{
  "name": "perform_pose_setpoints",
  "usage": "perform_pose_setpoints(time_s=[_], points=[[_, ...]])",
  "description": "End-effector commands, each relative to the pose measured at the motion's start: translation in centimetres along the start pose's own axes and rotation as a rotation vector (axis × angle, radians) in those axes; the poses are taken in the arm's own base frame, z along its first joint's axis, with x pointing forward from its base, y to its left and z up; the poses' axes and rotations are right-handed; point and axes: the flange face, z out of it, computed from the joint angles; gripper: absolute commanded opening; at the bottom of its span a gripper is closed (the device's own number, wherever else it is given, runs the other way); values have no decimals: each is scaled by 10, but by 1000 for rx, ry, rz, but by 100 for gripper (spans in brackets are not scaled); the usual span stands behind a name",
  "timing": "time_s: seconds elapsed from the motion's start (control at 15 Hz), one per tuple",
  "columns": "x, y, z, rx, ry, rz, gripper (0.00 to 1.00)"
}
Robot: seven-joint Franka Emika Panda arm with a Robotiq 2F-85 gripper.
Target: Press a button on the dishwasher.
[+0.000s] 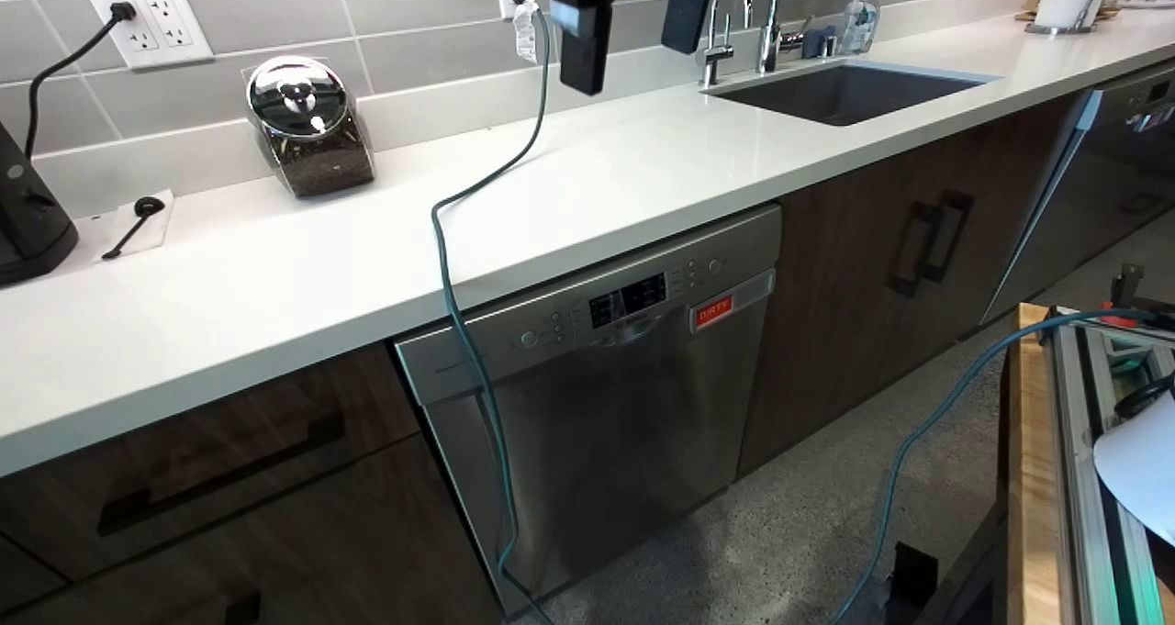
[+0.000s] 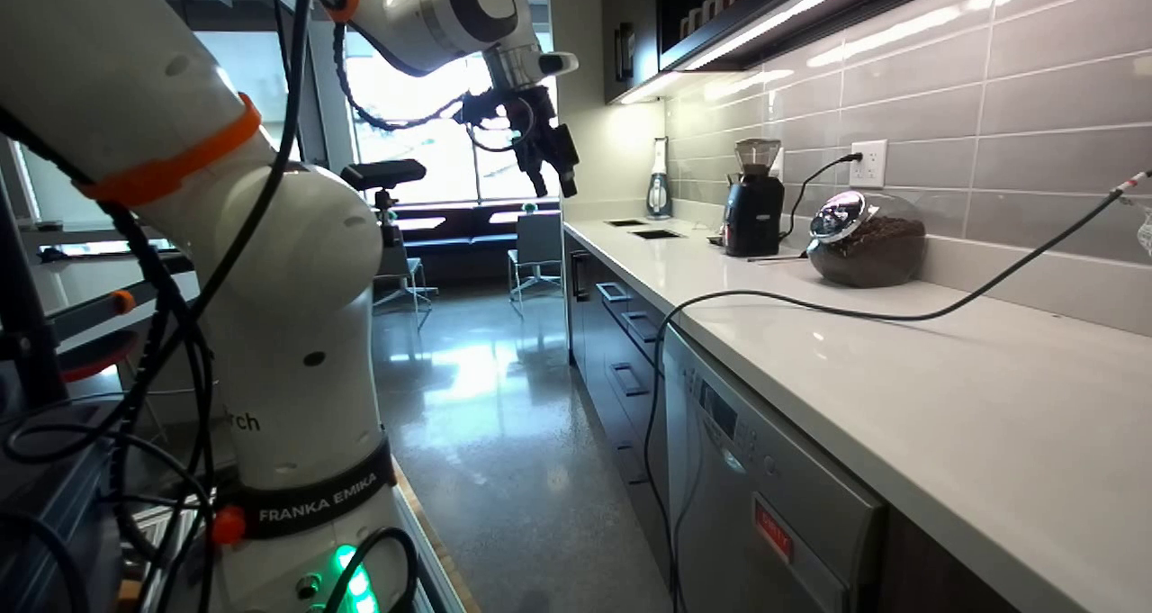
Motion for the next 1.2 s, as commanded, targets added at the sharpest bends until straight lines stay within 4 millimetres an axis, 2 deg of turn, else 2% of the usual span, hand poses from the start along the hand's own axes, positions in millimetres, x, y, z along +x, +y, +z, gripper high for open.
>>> perform_pose_setpoints(time_s=[0.0,0.2,0.47,0.93,1.13], points=[[-4,8,32,-153,-45,110,100],[-11,13,59,-232,-122,195,100],[-13,10,97,-154,-220,225,100],[-9,2,151,-23,-180,229,100],[-14,-3,172,-12,-193,226,100]])
